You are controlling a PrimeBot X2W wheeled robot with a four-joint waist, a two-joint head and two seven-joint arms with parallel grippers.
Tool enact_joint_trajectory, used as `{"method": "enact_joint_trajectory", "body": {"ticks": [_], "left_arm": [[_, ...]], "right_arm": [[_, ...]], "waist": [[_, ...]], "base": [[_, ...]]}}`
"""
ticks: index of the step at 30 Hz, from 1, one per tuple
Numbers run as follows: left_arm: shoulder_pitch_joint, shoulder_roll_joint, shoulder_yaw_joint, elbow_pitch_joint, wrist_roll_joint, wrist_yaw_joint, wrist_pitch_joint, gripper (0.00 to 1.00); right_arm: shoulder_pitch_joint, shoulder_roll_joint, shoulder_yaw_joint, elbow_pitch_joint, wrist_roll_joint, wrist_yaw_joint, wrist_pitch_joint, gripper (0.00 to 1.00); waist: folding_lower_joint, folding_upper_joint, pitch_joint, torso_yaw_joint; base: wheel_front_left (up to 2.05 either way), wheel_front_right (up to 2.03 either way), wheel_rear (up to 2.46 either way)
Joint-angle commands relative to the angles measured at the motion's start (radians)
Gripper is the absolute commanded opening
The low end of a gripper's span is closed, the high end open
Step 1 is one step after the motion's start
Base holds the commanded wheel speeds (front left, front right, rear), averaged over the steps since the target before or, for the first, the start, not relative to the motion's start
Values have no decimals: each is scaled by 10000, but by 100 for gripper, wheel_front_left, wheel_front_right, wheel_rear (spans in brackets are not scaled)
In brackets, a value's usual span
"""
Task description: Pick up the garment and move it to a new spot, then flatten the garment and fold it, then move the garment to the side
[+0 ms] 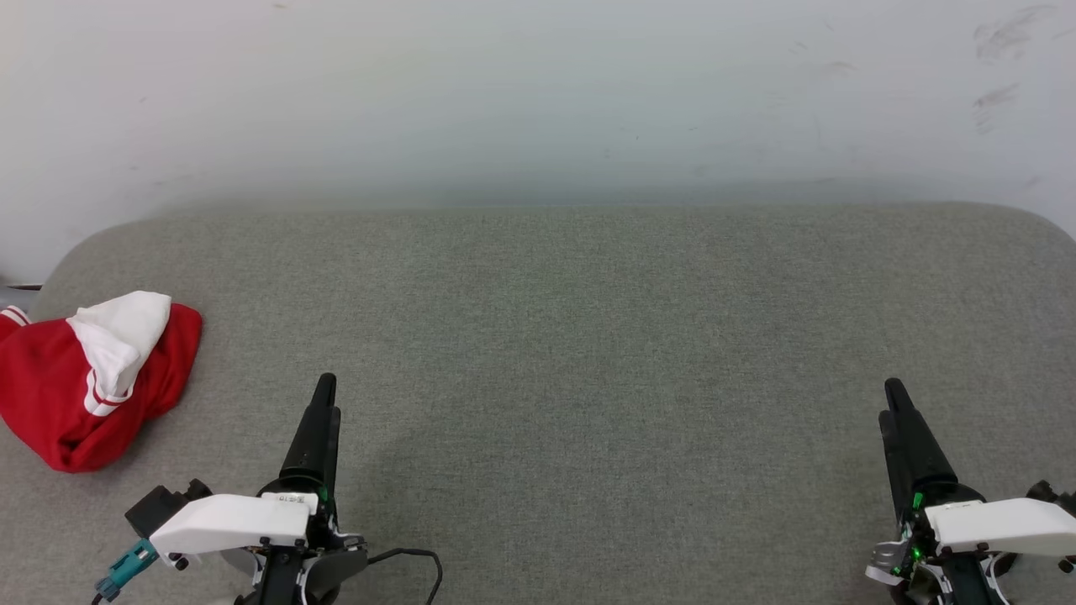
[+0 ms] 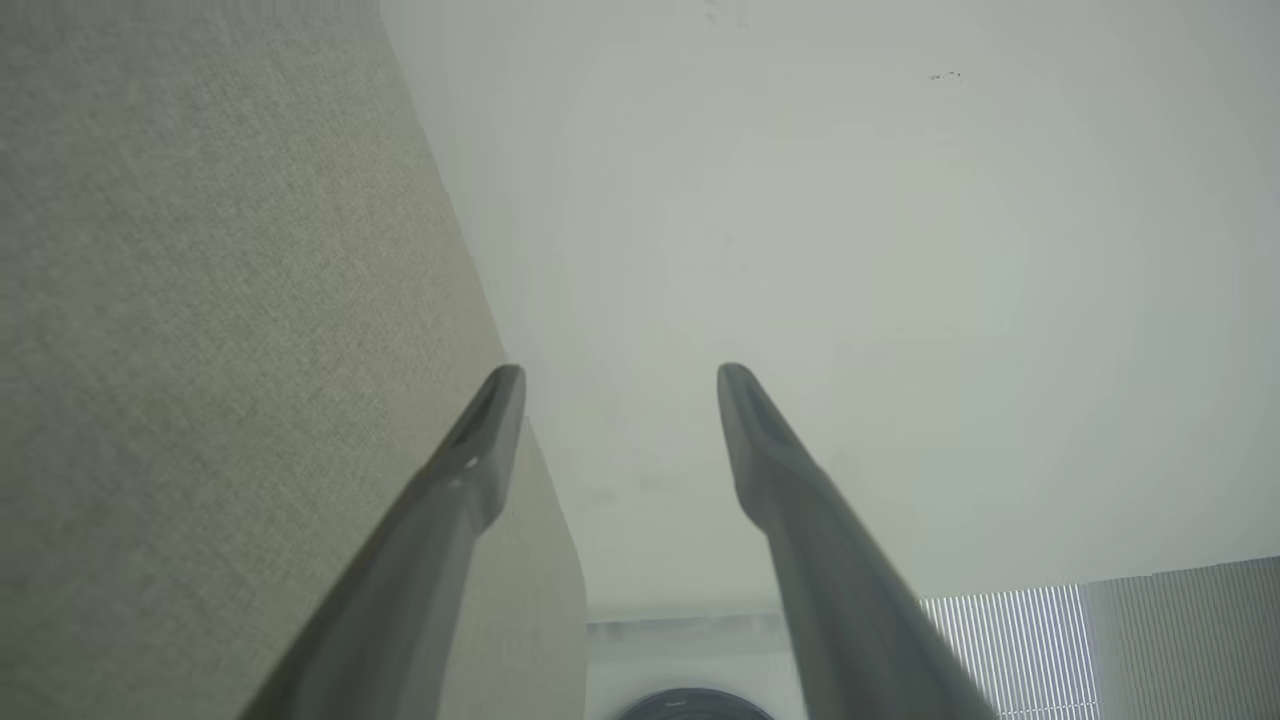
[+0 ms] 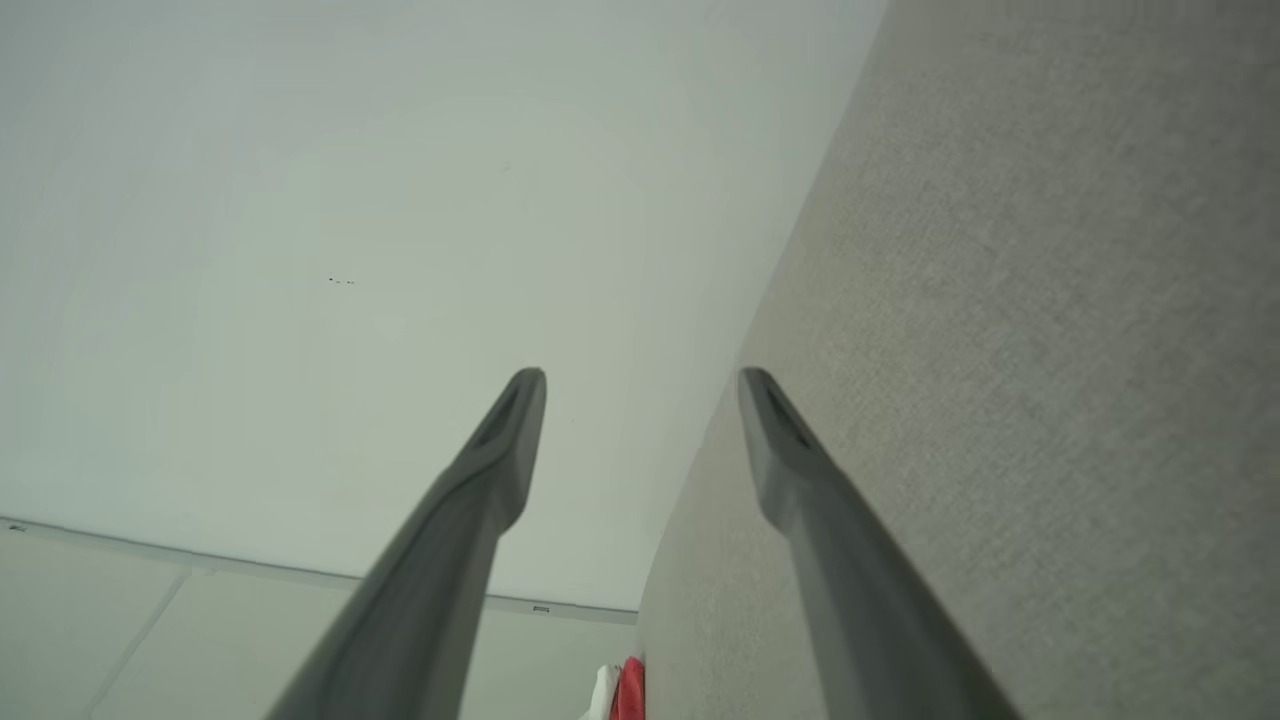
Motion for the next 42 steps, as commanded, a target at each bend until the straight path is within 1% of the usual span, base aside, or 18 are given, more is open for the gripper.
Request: {"method": "enact_joint_trajectory", "body": {"ticks": [1, 8, 9, 18, 28, 35, 42], "left_arm": [[-316, 45, -16, -248, 480, -10, -112, 100], [-287, 26, 118, -442, 2555, -13, -389, 100], [-287, 26, 118, -442, 2555, -13, -389, 100], [-232, 23, 139, -751, 4844, -18, -717, 100], [-135, 26, 54, -1008, 7210, 5, -1051, 100], [-119, 103, -59, -1033, 8536, 73, -1258, 100], [-84, 200, -234, -976, 9573, 228, -1466, 100]], "right_arm": [[-242, -75, -32, -192, -459, 2, -106, 100], [-248, -9, -155, -325, -2336, 2, -382, 100], [-248, -9, -155, -325, -2336, 2, -382, 100], [-249, 28, -177, -550, -4945, 1, -711, 100], [-195, 104, -130, -926, -7266, 1, -794, 100], [-112, 145, -93, -1191, -8598, 1, -791, 100], [-33, 181, -85, -1369, -9727, 1, -761, 100]], "waist": [[-1, 0, -2, -2], [-1, 0, -12, -6], [-1, 0, -12, -6], [-1, 0, -27, -5], [-1, 0, -40, -17], [-1, 0, -27, -8], [-1, 0, -13, 4]], "base": [[0, 0, 0], [0, 0, 0], [0, 0, 0], [0, 0, 0], [0, 0, 0], [0, 0, 0], [0, 0, 0]]}}
